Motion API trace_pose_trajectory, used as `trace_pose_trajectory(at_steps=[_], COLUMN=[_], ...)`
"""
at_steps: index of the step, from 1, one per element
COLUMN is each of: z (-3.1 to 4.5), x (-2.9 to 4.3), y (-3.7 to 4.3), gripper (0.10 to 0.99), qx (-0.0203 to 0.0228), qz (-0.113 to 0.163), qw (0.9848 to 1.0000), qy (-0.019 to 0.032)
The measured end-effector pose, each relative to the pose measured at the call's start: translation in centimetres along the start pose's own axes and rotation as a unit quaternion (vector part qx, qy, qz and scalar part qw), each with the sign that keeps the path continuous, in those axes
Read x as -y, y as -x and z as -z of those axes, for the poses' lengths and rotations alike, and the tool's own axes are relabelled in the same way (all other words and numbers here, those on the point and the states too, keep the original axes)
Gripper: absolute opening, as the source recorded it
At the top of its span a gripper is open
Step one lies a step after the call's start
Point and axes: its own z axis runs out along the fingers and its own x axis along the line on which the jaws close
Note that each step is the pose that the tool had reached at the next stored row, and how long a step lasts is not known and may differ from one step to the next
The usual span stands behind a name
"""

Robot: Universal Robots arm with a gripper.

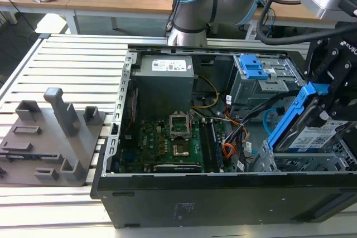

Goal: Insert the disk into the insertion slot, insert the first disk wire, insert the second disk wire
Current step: 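Insert the disk into the insertion slot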

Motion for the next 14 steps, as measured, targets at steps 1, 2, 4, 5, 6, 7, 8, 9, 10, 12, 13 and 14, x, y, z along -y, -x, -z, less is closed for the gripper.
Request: trace_pose_trajectory(at_steps=[1, 2, 4, 5, 6, 7, 8, 9, 10, 12, 13, 14], z=[-0.25, -0.39, -0.66, -0.76, -0.93, -1.07, -1.16, -1.16, -1.16, -1.17, -1.18, -1.18], x=[0.01, 0.01, 0.03, 0.03, 0.04, 0.04, 0.04, 0.05, 0.05, 0.04, 0.05, 0.05], y=[0.0, 0.0, 0.01, 0.01, 0.0, 0.01, 0.01, 0.01, 0.0, 0.01, 0.01, 0.01], gripper=[0.365, 0.365, 0.365, 0.365, 0.365, 0.365, 0.365, 0.365, 0.365, 0.365, 0.365, 0.365], qx=[0.0, 0.0, 0.0, 0.0, 0.0, 0.0, -0.0001, -0.0001, -0.0001, -0.0001, 0.0, -0.0001], qz=[0.0, 0.0, 0.0, 0.0, 0.0, 0.0, 0.0, 0.0, 0.0, 0.0, 0.0, 0.0], qw=[1.0, 1.0, 1.0, 1.0, 1.0, 1.0, 1.0, 1.0, 1.0, 1.0, 1.0, 1.0], qy=[0.0, 0.0, 0.0, 0.0, 0.0, 0.0, 0.0, 0.0, 0.0, 0.0, 0.0, 0.0])
